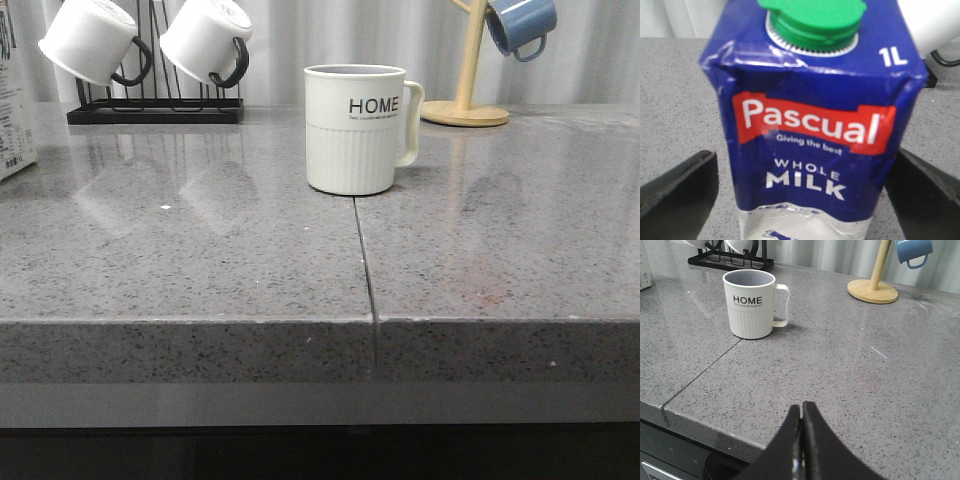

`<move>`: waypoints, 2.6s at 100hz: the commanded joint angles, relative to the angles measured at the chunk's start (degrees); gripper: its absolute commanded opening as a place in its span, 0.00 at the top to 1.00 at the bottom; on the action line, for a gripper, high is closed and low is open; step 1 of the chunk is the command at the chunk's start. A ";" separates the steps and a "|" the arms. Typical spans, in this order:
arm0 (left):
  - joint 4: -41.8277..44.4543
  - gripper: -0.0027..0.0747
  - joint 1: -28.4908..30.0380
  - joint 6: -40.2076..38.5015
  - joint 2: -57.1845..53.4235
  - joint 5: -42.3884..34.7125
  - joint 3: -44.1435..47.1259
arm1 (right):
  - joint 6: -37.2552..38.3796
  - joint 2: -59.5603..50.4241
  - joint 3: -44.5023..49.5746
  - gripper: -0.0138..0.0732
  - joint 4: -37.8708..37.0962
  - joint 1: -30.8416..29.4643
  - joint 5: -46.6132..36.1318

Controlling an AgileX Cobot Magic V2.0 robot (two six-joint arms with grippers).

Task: Place milk next to cup
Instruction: 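Grasp the milk carton with the left gripper and lift it, then carry the carton beside the mug and lower it with the left gripper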

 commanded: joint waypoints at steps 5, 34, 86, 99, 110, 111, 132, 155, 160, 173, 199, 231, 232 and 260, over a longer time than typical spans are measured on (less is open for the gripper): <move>-0.35 0.14 -0.30 -0.61 -0.89 -5.05 -2.42 | -0.14 0.73 -1.30 0.91 -0.23 -0.04 -4.16; -0.35 0.38 -0.30 -0.61 -1.44 -5.41 -2.42 | -0.14 0.73 -1.30 0.91 -0.23 -0.04 -4.16; -0.35 0.66 -11.77 -0.61 -4.99 -4.78 -2.42 | -0.14 0.73 -1.11 0.91 -0.23 -0.04 -4.23; -3.99 0.66 -17.77 -0.61 -4.87 -5.85 -2.42 | -0.14 0.73 -1.11 0.91 -0.23 -0.04 -4.23; -3.73 0.66 -22.36 -0.61 -4.14 -5.97 -3.11 | -0.14 0.73 -1.11 0.91 -0.23 -0.04 -4.23; -3.73 0.66 -22.81 -0.61 -3.90 -5.97 -3.30 | -0.14 0.73 -1.11 0.91 -0.23 -0.04 -4.23; -3.73 0.66 -26.72 -0.61 0.43 -5.85 -7.54 | -0.14 0.73 -1.11 0.91 -0.23 -0.04 -4.23; -3.84 0.66 -29.64 -0.61 4.82 -7.55 -9.65 | -0.14 0.73 -1.11 0.91 -0.23 -0.04 -4.23; -3.84 0.66 -29.90 -0.61 5.56 -8.59 -9.97 | -0.14 0.73 -1.11 0.91 -0.23 -0.04 -4.23; -3.84 0.66 -30.23 -0.61 7.48 -9.02 -11.61 | -0.14 0.73 -1.11 0.91 -0.23 -0.04 -4.23; -3.84 0.65 -30.23 -0.61 8.30 -8.16 -12.68 | -0.14 0.73 -1.11 0.91 -0.23 -0.04 -4.23; -2.59 0.47 -30.23 -0.61 8.67 -6.17 -12.68 | -0.14 0.73 -1.11 0.91 -0.23 -0.04 -4.23; -2.59 0.44 -30.23 -0.61 8.67 -6.17 -12.68 | -0.14 0.73 -1.11 0.91 -0.23 -0.04 -4.23; -2.59 0.21 -30.23 -0.61 8.67 -6.06 -12.68 | -0.14 0.73 -1.11 0.91 -0.23 -0.04 -4.23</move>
